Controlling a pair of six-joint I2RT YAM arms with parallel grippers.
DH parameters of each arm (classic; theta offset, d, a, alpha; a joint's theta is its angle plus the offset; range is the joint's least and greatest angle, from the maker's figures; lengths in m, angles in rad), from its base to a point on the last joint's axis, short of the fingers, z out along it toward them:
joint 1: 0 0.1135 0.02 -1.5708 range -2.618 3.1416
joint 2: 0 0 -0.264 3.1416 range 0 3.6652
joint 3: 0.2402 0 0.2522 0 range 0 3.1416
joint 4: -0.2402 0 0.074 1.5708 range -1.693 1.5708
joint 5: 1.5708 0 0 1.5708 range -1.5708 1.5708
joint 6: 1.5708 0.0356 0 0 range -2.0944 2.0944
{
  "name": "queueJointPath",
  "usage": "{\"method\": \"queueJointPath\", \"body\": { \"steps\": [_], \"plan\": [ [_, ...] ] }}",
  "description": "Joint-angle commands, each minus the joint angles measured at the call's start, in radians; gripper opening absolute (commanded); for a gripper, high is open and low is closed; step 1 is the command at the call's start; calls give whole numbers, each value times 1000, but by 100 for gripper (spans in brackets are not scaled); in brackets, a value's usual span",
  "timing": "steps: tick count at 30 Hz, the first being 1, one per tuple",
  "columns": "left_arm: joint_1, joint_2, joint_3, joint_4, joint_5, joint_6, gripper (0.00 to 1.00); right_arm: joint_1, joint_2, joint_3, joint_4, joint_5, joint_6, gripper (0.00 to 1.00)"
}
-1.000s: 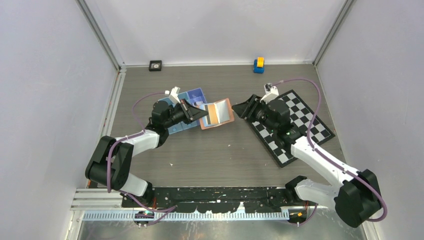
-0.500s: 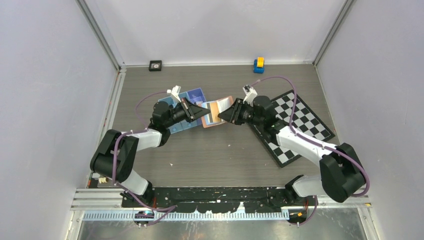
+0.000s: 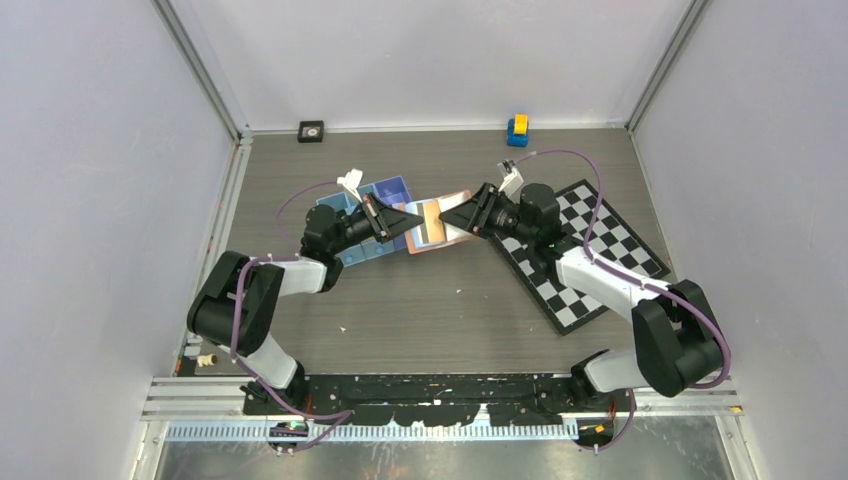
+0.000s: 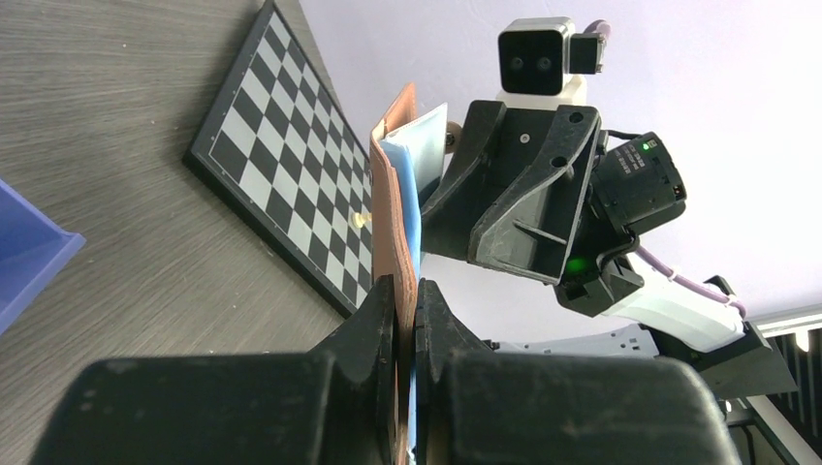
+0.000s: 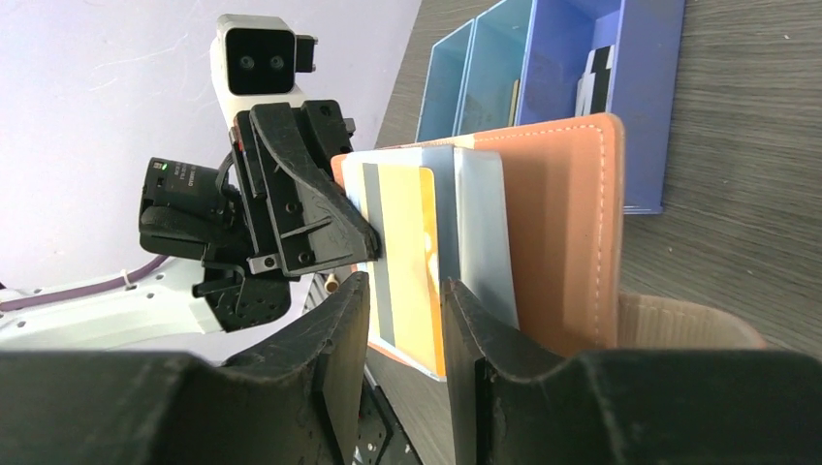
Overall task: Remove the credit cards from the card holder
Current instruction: Remove the credit card from the card holder.
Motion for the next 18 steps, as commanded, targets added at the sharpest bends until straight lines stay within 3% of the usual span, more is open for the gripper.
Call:
{"method": "queueJointPath", "body": {
  "steps": [1, 12, 18],
  "plan": [
    [-7, -9, 20, 101, 27, -19, 0, 0, 11, 7, 67, -35, 21, 40],
    [-16, -15, 27, 102, 34, -17, 0, 2, 32, 3, 124, -77, 56, 42],
    [-16, -13, 28, 94, 35, -16, 0, 0, 61, -27, 321, -148, 160, 29]
  ]
}}
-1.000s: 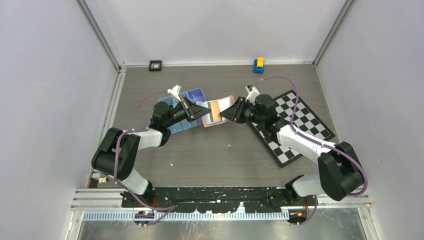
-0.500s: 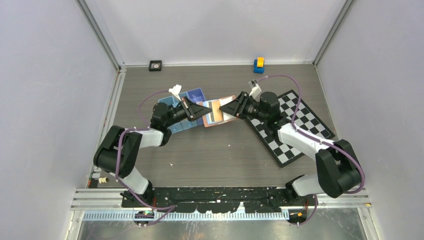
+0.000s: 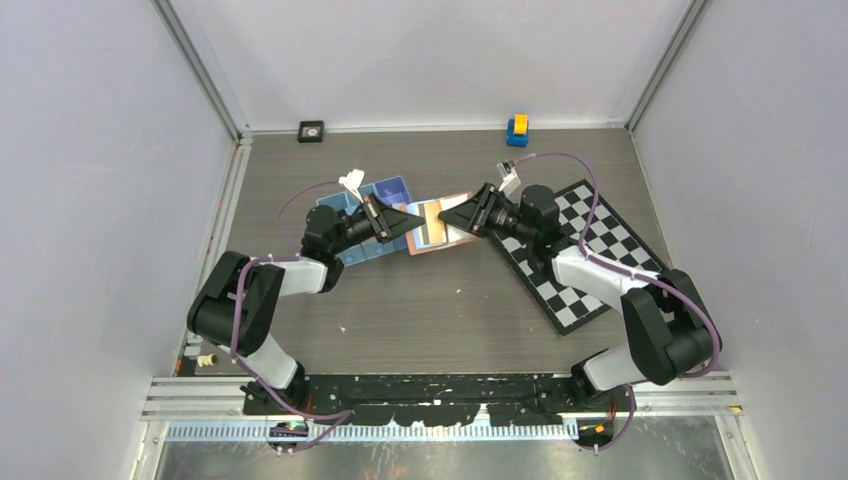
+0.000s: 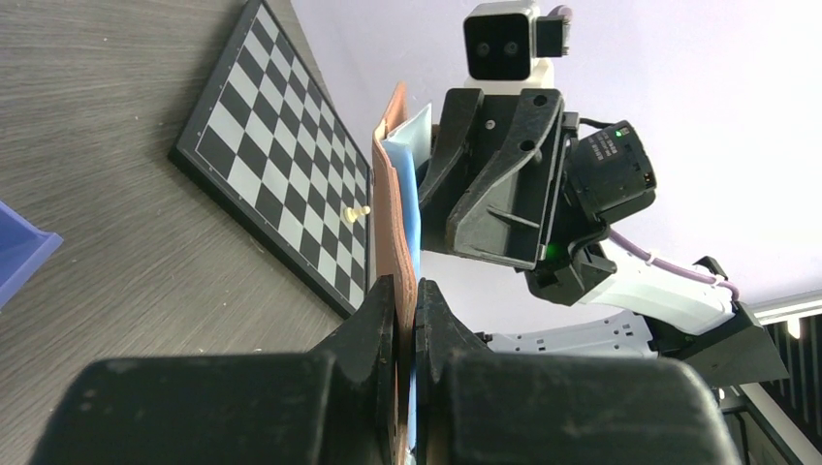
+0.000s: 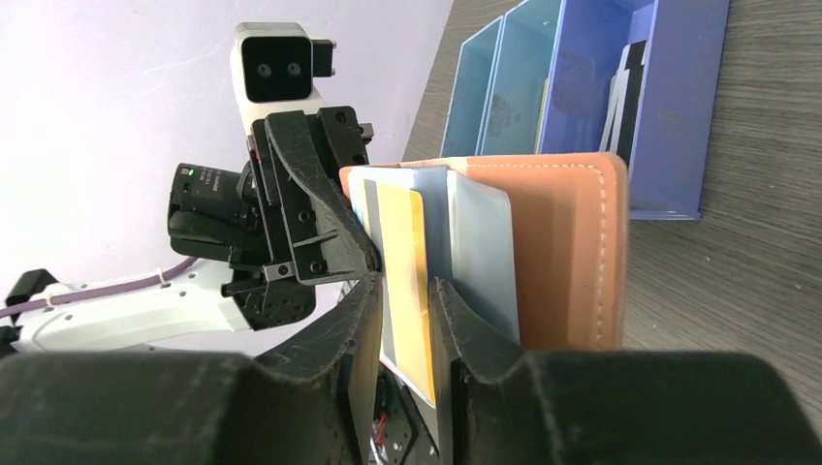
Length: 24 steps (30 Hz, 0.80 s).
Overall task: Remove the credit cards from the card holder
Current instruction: Remove the credit card from the card holder.
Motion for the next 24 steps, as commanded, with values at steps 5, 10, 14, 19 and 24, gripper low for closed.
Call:
{"method": "queueJointPath", "body": {
  "steps": [5, 10, 14, 19, 24],
  "plan": [
    [-5, -16, 28, 73, 18, 0, 0, 6, 16, -24, 277, -105, 125, 19],
    [-5, -14, 28, 80, 20, -5, 0, 8, 33, -18, 341, -151, 159, 14],
    [-5, -6, 30, 102, 24, -19, 0, 12, 59, -20, 415, -170, 197, 12],
    [-5, -4, 30, 119, 28, -27, 0, 20, 64, -6, 367, -169, 173, 13],
    [-4, -10, 25, 125, 26, -30, 4, 17, 54, -15, 366, -153, 176, 2]
  ]
}}
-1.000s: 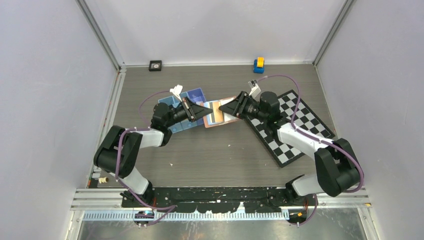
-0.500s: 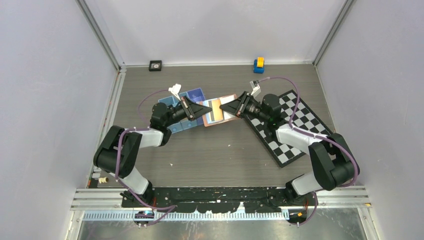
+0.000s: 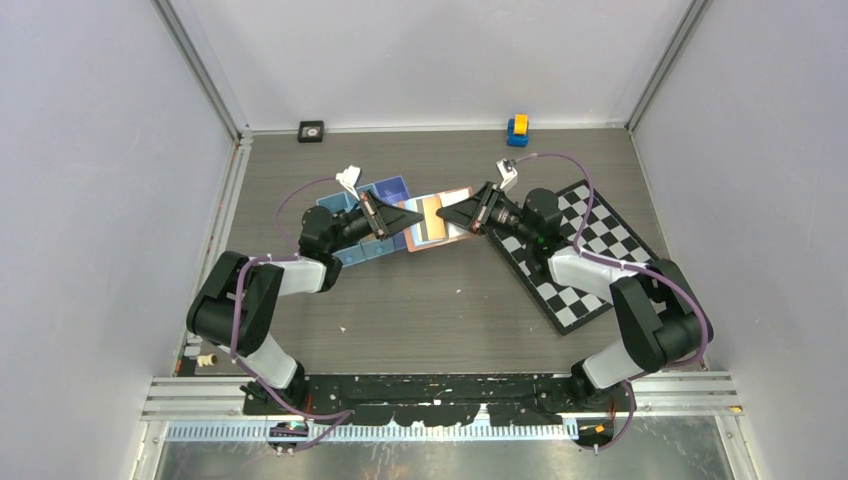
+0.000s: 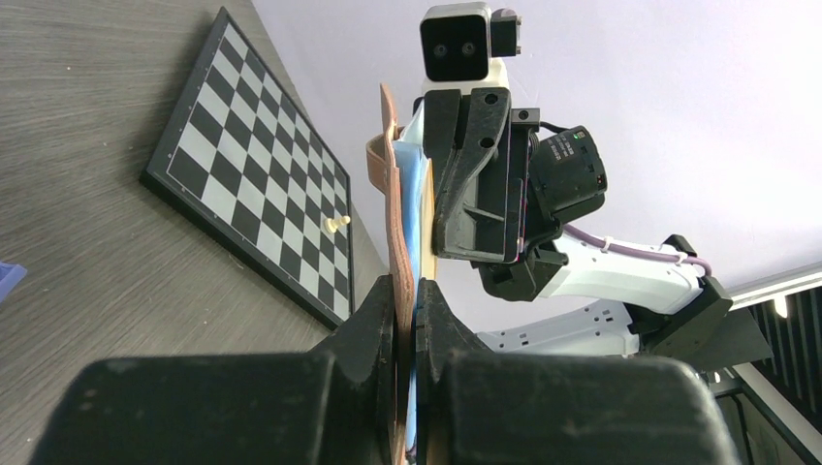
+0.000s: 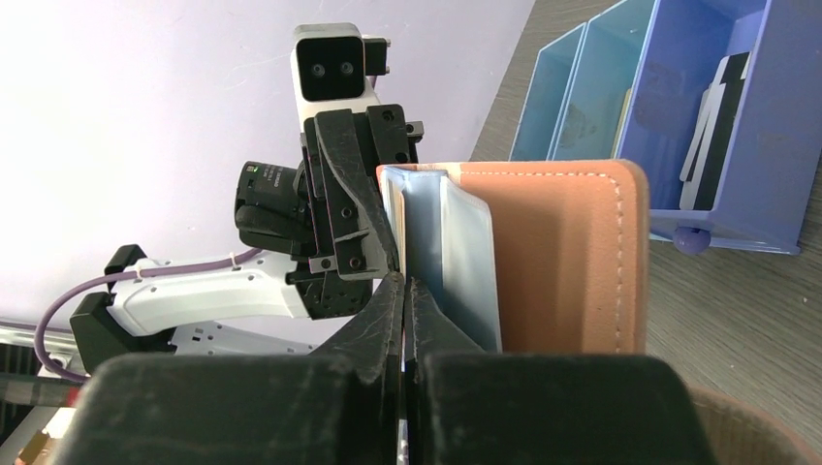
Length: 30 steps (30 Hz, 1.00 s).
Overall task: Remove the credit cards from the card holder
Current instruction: Remove the credit card from the card holder.
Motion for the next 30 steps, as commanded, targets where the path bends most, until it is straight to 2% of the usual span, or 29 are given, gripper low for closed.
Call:
{"method": "queueJointPath", "body": {
  "steps": [1, 4, 11, 16, 27, 30],
  "plan": [
    [-14, -12, 23, 46, 5, 3, 8, 31, -22, 19, 80, -54, 13, 1],
    [-10, -19, 12, 54, -7, 5, 17, 13, -33, 3, 74, -33, 14, 1],
    [-2, -24, 2, 70, -12, 0, 8, -25, -45, -23, 74, -6, 31, 1],
    [6, -19, -3, 85, -14, -11, 7, -45, -53, -28, 45, 7, 25, 1],
    [8, -18, 0, 81, -10, -15, 21, -53, -65, -24, 20, 10, 13, 1],
    [8, -16, 0, 76, -12, -14, 21, -54, -69, -27, 23, 11, 14, 1]
  ]
}}
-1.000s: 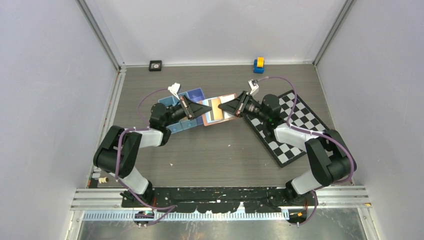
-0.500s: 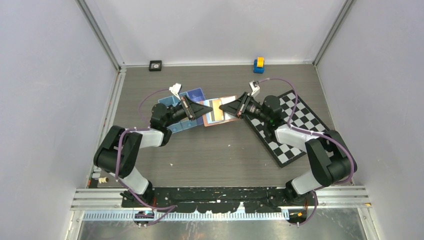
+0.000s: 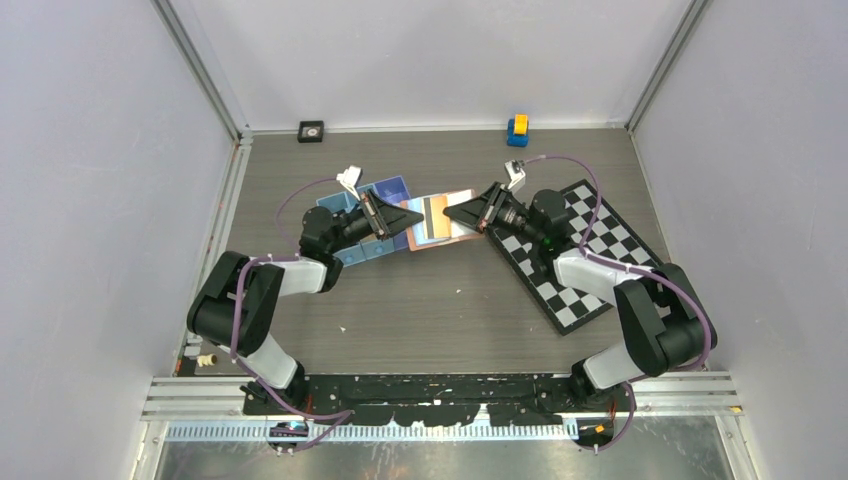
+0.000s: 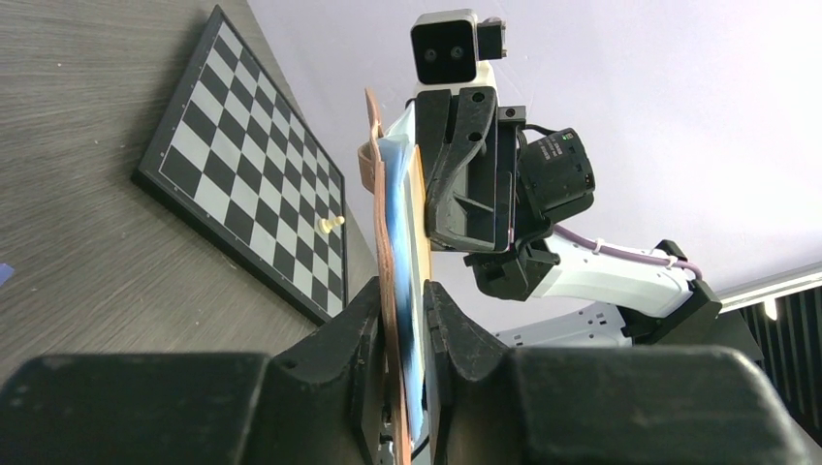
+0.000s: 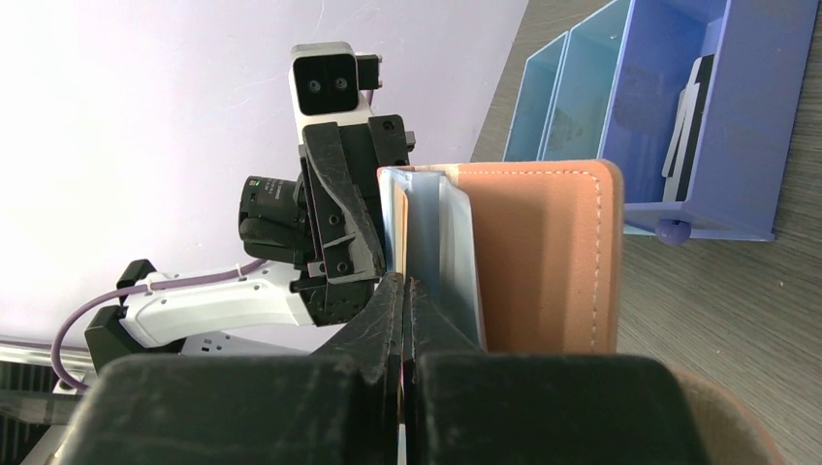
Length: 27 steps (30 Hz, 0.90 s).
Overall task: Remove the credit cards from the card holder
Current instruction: Remove the credit card from the card holder.
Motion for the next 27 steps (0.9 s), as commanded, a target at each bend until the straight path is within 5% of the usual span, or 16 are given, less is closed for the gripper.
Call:
{"method": "queueJointPath", "body": {
  "steps": [1, 6, 27],
  "plan": [
    [6, -16, 3, 63, -4, 2, 17, -7, -44, 3, 27, 11, -12, 0],
    [7, -17, 1, 61, -5, 5, 0, -9, -48, -2, 21, 13, -17, 0],
    [11, -21, 24, 2, 26, 8, 0, -50, -72, 38, -152, 17, -84, 1]
  ]
}}
